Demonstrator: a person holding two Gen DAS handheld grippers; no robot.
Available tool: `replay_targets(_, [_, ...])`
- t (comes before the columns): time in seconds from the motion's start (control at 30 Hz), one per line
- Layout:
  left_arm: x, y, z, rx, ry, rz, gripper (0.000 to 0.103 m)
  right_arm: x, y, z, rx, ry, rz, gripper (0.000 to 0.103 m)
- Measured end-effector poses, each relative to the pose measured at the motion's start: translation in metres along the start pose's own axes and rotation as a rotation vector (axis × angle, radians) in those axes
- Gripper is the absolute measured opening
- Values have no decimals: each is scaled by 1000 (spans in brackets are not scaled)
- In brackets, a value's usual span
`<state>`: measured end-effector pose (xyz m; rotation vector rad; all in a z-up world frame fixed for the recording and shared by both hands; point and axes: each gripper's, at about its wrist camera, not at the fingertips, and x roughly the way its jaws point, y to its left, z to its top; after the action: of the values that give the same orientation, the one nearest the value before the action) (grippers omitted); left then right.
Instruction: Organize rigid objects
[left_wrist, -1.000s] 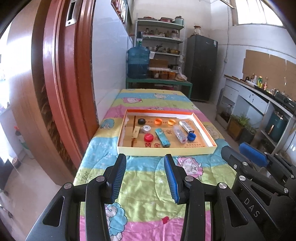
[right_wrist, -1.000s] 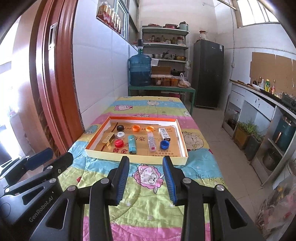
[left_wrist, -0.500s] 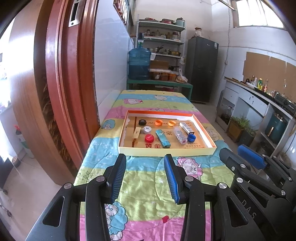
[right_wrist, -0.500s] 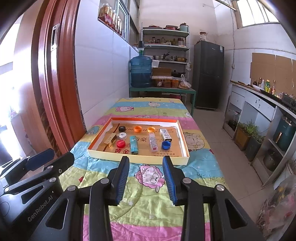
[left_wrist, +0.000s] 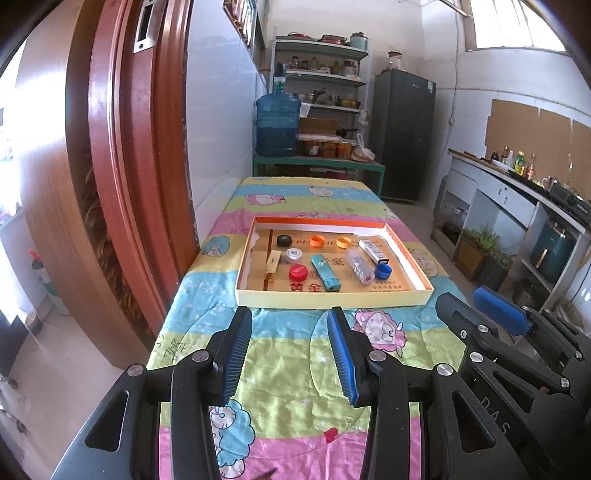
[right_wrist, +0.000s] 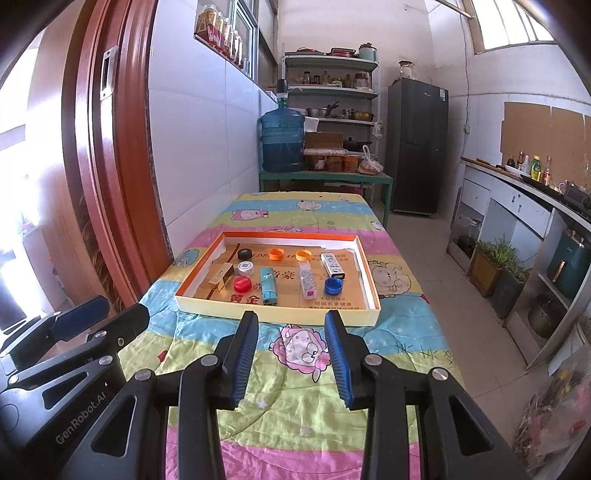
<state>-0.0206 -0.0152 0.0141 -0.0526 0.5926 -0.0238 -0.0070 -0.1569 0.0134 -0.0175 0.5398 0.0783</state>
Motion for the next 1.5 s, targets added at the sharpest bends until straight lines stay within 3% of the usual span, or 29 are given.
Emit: replay_targets(1.5, [2,-6,-5,13,8,18,44,2,-2,-1,3,2,6,37])
